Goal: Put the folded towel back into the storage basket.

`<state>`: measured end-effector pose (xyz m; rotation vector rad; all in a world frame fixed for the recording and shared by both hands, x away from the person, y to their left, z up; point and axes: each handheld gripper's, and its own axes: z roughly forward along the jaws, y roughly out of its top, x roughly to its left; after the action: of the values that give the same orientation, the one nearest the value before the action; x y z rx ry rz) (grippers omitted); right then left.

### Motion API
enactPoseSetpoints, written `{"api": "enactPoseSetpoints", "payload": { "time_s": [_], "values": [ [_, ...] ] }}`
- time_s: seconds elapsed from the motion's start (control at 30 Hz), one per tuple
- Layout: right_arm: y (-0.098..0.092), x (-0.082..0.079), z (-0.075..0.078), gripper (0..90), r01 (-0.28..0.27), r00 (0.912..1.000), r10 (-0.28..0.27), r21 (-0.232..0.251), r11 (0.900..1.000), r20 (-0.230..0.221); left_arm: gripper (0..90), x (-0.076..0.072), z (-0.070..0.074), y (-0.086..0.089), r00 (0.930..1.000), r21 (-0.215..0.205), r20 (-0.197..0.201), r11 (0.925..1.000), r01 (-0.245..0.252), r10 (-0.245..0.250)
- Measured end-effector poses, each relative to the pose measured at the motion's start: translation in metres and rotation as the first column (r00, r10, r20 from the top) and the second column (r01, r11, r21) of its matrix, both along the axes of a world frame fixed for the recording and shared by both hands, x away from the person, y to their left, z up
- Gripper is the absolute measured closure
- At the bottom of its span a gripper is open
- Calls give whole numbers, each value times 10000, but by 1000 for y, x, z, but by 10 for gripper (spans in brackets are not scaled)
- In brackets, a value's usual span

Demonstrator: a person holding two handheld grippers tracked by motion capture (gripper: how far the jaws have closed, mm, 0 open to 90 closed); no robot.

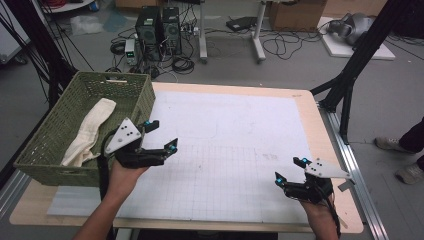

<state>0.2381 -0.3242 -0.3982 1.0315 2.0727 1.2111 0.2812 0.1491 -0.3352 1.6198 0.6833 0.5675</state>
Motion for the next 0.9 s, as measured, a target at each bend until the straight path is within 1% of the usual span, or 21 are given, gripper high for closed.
{"api": "enactPoseSetpoints", "payload": {
  "time_s": [0.1, 0.13, 0.17, 0.2, 0.3, 0.37, 0.4, 0.47, 0.57, 0.77, 0.83, 0.9],
  "values": [
    [0, 0, 0, 181, 9, 10000, -9, 0, 10000, 32, 180, -3, -10, -12, 10000, -52, -80, 10000, 27, -28],
    [0, 1, 0, 181, 12, 10000, -12, 39, 10000, 34, 179, -5, -18, -20, 9998, -74, -171, 9999, 72, -73],
    [0, 1, 0, 181, 2, 10000, -2, 43, 10000, 38, 179, -6, -22, -24, 9998, -48, -166, 9999, 101, -102],
    [0, 1, 0, 181, 2, 10000, -2, 43, 10000, 38, 179, -6, -22, -24, 9998, -48, -166, 9999, 101, -102],
    [0, 1, 0, 181, -29, 10000, 28, 99, 9999, 28, 179, -9, -39, -34, 9994, -48, -268, 9997, 224, -225],
    [0, 2, 0, 181, -44, 10000, 43, 130, 9999, 56, 179, -11, -49, -39, 9988, 102, -297, 9992, 380, -377],
    [0, 3, 0, 181, -69, 9999, 68, 129, 9999, 96, 181, -12, -53, -41, 9985, 174, -302, 9988, 451, -446],
    [1, 3, 1, 181, -84, 9999, 82, 174, 9998, 138, 183, -14, -59, -42, 9978, 130, -390, 9985, 534, -528],
    [4, 4, 2, 181, -153, 9997, 149, 225, 9996, 168, 182, -18, -64, -43, 9973, 194, -357, 9977, 652, -645],
    [7, 3, 1, 181, -215, 9997, 212, 171, 9996, 142, 182, -19, -66, -39, 9979, 198, -400, 9985, 508, -500],
    [7, 2, 2, 181, -205, 9996, 203, 152, 9997, 191, 182, -18, -67, -38, 9978, 190, -460, 9987, 480, -471],
    [6, 1, 2, 181, -191, 9995, 187, 156, 9997, 239, 182, -17, -68, -38, 9977, 268, -491, 9984, 488, -475]
  ]
}}
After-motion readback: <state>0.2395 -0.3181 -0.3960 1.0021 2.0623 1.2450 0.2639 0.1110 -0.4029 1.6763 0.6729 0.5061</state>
